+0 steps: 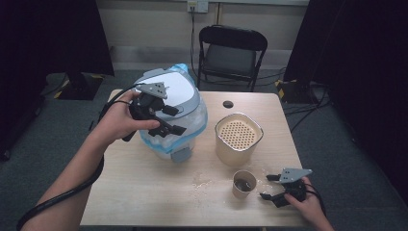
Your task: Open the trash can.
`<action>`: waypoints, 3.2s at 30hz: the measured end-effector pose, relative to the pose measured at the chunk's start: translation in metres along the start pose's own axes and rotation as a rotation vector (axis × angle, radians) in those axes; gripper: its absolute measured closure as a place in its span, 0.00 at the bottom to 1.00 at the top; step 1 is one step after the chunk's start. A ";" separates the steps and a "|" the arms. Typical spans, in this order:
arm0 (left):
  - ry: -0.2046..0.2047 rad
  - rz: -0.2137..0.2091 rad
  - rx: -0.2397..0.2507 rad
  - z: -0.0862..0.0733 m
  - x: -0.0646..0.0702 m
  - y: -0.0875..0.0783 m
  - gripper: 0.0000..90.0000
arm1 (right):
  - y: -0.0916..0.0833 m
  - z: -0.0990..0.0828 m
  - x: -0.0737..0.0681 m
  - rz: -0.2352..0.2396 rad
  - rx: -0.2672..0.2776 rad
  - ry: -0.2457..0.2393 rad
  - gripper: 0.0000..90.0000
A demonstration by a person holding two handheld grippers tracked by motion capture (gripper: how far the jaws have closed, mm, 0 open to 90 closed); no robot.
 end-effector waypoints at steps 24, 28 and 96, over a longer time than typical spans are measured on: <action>0.064 0.124 0.005 0.004 -0.008 0.007 0.50 | 0.000 0.000 0.000 0.000 0.000 -0.001 0.26; 0.074 0.138 0.007 0.003 -0.007 0.008 0.51 | 0.000 0.000 0.000 0.000 0.000 0.000 0.26; -0.013 -0.084 -0.014 -0.152 0.035 0.093 0.23 | 0.000 0.000 -0.002 -0.014 -0.010 0.012 0.22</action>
Point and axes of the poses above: each handheld gripper's, and its own axes: y roughly forward along the jaws, z roughly out of its top, x roughly to its right, the point moved 3 cm from there along y, roughly forward along the jaws, and after that the axes turned 10 degrees about -y, right-handed, at the moved point
